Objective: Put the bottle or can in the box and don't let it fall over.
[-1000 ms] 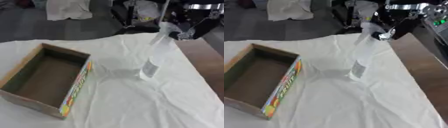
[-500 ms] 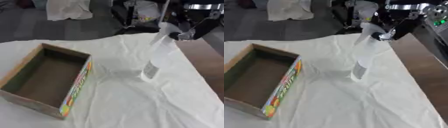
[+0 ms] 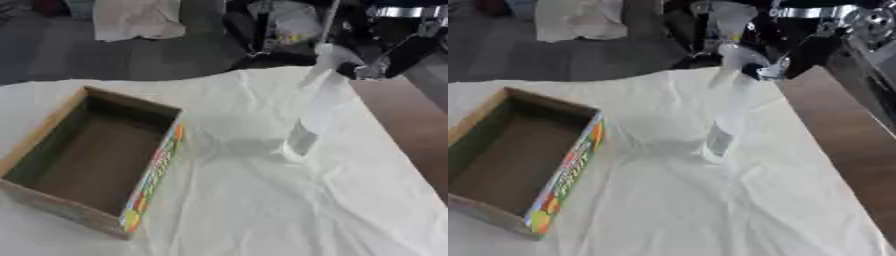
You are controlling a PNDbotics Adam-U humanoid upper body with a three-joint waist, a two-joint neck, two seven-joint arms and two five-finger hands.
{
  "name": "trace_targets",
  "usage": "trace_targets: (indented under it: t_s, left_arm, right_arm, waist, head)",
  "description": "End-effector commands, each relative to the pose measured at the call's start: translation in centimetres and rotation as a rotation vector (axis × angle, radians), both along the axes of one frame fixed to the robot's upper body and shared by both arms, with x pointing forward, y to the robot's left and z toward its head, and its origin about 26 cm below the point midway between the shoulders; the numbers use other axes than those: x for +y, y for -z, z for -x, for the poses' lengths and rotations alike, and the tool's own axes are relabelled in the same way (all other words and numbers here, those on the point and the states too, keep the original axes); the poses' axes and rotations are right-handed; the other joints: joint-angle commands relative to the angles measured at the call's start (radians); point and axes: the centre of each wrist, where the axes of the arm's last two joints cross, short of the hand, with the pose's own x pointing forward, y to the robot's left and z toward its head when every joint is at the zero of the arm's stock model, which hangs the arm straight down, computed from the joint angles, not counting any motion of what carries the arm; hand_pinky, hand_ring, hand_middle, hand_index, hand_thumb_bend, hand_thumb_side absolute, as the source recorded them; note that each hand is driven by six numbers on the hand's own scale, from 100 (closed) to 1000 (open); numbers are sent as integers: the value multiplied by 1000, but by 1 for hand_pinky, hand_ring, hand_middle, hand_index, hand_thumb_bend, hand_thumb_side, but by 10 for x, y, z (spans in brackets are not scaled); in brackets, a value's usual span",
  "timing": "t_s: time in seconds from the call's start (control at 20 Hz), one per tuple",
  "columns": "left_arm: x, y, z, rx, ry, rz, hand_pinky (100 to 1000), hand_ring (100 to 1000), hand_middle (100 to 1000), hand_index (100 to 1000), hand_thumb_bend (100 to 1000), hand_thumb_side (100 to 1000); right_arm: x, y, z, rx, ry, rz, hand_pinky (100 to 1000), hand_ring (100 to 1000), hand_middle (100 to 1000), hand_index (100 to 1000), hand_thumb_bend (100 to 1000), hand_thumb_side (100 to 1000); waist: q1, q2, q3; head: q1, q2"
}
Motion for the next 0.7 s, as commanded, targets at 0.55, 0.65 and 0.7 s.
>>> trace_targets:
  t_s: [0.55,0.65,0.7]
  left_arm:
    - [0,-10,2,-22,5,-24,709,830,829,798,389,814]
    - [0,-10,2,-21,5,-24,709,828,828,798,389,814]
    - [0,-10,2,-21,5,-25,709,827,827,798,389,814]
  right_arm:
    - [3,-25,8,-64,-9,-9,519,309,374,459,100,100]
    - [4,-28,8,-62,-11,-12,516,309,373,459,100,100]
    - [5,-29,7,-62,-11,-14,514,308,373,459,100,100]
  waist:
    - [-7,-28,-1]
    - [-9,-30,-2]
    - [-10,-31,-2]
  head:
    - [2,-4]
    - [3,-2]
    - [3,-1]
